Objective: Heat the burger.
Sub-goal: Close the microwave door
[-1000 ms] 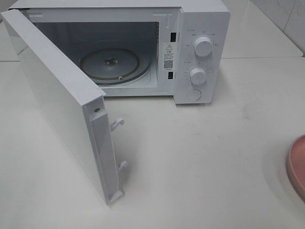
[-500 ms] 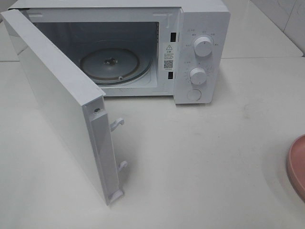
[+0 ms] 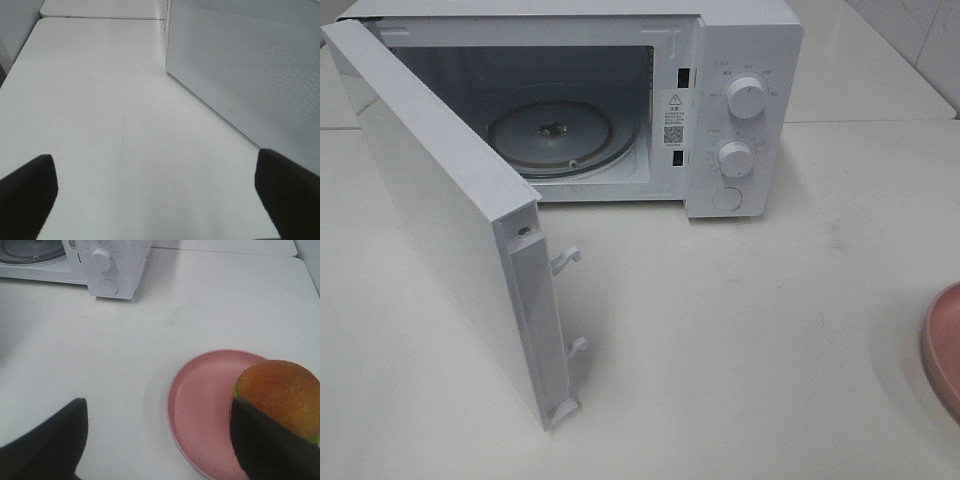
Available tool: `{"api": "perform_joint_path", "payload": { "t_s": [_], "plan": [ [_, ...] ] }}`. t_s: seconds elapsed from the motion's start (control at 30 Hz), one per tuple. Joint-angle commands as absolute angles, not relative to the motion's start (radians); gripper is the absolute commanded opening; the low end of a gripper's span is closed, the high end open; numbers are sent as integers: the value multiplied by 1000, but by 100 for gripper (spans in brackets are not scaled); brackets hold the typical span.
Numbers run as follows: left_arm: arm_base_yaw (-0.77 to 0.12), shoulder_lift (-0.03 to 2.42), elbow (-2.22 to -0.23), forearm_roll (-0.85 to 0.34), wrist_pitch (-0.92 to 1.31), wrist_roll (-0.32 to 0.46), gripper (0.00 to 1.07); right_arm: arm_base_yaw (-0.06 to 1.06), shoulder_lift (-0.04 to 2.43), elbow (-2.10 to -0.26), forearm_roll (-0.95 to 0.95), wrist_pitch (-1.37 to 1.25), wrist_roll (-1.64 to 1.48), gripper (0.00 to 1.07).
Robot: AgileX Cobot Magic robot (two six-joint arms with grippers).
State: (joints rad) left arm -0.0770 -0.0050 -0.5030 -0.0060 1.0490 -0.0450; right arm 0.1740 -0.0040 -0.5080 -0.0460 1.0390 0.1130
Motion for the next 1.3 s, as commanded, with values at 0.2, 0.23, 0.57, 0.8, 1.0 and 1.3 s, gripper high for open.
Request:
{"api": "perform_joint_path", "payload": {
  "t_s": [0.2, 0.23, 0.57, 0.8, 1.0, 1.3],
  "plan": [
    [-75, -23, -500, -9, 1036, -47, 100, 168, -29, -507, -43, 1039, 104, 75],
    [-75, -23, -500, -9, 1036, -47, 100, 168, -29, -507, -43, 1039, 104, 75],
    [-75, -23, -500, -7, 1036, -52, 100, 168, -29, -507, -43, 1039, 104, 75],
    [-75, 8, -544, 0, 992, -85, 95, 168, -29, -507, -43, 1039, 104, 75],
    [-75, 103, -556, 8, 942, -87, 83, 168, -29, -507, -43, 1039, 104, 75],
    [-75, 311, -556, 0, 842, -87, 38, 168, -29, -507, -43, 1039, 104, 75]
  ]
}}
